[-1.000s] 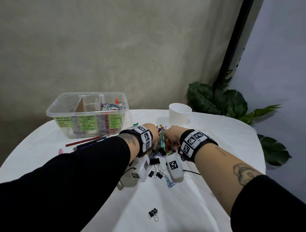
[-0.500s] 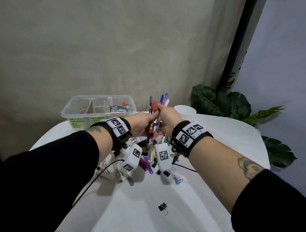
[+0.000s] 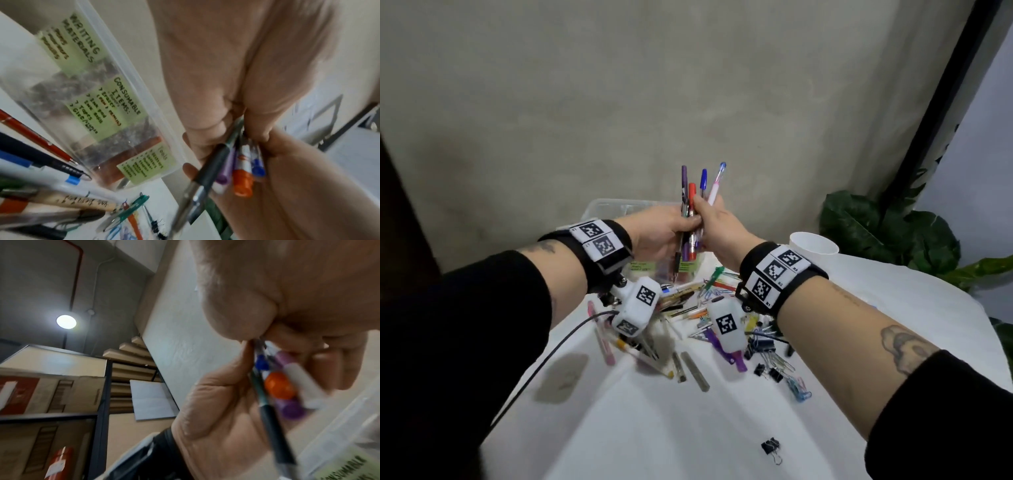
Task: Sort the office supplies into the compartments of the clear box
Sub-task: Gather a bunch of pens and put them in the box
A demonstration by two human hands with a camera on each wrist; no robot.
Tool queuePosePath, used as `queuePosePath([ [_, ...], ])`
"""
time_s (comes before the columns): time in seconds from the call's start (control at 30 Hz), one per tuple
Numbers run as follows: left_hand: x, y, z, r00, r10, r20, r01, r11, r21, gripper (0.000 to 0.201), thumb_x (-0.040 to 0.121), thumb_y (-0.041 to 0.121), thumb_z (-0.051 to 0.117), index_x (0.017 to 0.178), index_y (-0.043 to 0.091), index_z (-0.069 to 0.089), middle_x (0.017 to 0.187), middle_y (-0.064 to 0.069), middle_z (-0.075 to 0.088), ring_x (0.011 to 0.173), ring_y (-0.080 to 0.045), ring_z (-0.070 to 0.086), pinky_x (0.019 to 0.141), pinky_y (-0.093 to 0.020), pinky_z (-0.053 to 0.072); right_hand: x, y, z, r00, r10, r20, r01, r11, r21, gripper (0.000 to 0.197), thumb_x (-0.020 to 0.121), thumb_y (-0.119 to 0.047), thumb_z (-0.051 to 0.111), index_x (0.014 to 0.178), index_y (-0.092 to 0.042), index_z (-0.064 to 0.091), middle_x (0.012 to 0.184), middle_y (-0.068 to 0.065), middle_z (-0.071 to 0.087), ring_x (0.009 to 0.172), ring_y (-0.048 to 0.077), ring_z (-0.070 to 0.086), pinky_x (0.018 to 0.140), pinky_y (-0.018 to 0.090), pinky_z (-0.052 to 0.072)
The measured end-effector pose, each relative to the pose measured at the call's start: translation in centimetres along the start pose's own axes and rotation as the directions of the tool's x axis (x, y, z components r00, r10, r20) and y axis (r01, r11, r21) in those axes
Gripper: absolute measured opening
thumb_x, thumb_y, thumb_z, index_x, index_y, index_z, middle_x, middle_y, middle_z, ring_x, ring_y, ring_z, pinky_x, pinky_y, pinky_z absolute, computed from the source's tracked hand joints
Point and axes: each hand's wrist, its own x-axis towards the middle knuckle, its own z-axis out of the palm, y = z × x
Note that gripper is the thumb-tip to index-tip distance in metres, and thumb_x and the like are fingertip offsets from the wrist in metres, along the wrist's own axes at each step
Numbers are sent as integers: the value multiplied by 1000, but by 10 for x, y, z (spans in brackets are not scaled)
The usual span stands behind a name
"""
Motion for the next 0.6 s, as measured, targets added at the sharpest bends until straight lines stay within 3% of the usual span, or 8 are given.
queuePosePath([
  [0.07, -5, 11, -14, 999, 45, -22, -46, 998, -47, 25, 102, 2, 39, 120, 2, 56, 95, -12, 66, 85, -20, 64, 78, -30, 59, 2, -6, 12, 1000, -8, 14, 8, 1000, 3, 37, 103, -48, 37, 122, -16, 39, 102, 8, 62, 78, 17, 64, 60, 29, 55],
  [0.17, -8, 25, -30, 978, 131, -161, -143, 987, -66, 30, 100, 1, 45, 128, 1, 53, 91, -7, 62, 84, -15, 61, 92, -35, 52, 5, -6, 28, 982, 161, 96, -176, 966, 187, 61, 94, -69, 29, 110, -16, 54, 115, 22, 64, 103, 38, 65, 86, 52, 55],
  [0.23, -7, 33, -38, 950, 178, -255, -206, 975, -87, 26, 100, 1, 45, 125, 4, 52, 92, -6, 59, 88, -14, 60, 93, -36, 49, 7, 3, 38, 899, 364, 245, -433, 829, 355, 85, 81, -84, 29, 109, -9, 57, 116, 29, 62, 108, 45, 61, 89, 56, 52],
  [0.3, -8, 37, -43, 936, 208, -284, -245, 964, -100, 16, 100, 2, 44, 112, 9, 53, 90, -5, 58, 89, -14, 61, 85, -34, 49, 6, 9, 48, 810, 390, 439, -582, 633, 511, 107, 73, -90, 33, 127, 1, 50, 129, 33, 55, 117, 48, 57, 95, 61, 48],
  [0.33, -8, 35, -46, 936, 208, -285, -247, 963, -109, 13, 101, 3, 44, 106, 10, 53, 88, -4, 59, 89, -15, 62, 84, -34, 49, 7, 12, 54, 797, 360, 485, -600, 565, 567, 109, 74, -89, 32, 132, 2, 47, 134, 32, 52, 120, 47, 55, 97, 60, 48],
  [0.43, -9, 23, -49, 955, 159, -252, -182, 981, -71, 9, 101, 10, 47, 98, 12, 55, 88, -4, 62, 90, -17, 62, 87, -37, 49, 11, 7, 65, 850, 259, 459, -524, 496, 692, 91, 87, -79, 23, 132, -6, 55, 133, 26, 58, 125, 41, 54, 104, 54, 45],
  [0.5, -10, 13, -49, 965, 120, -232, -130, 991, -30, 10, 101, 13, 48, 106, 12, 57, 94, -5, 64, 90, -16, 64, 82, -34, 52, 13, -2, 69, 879, 226, 420, -474, 505, 721, 83, 93, -73, 17, 130, -10, 57, 134, 23, 58, 129, 40, 51, 103, 57, 42],
  [0.6, -10, 7, -51, 971, 117, -207, -117, 993, 12, 20, 100, 14, 50, 118, 15, 59, 102, -5, 70, 92, -15, 67, 81, -31, 53, 11, -13, 71, 878, 226, 422, -475, 520, 710, 81, 94, -71, 15, 137, -13, 53, 141, 22, 53, 133, 42, 46, 97, 63, 37],
])
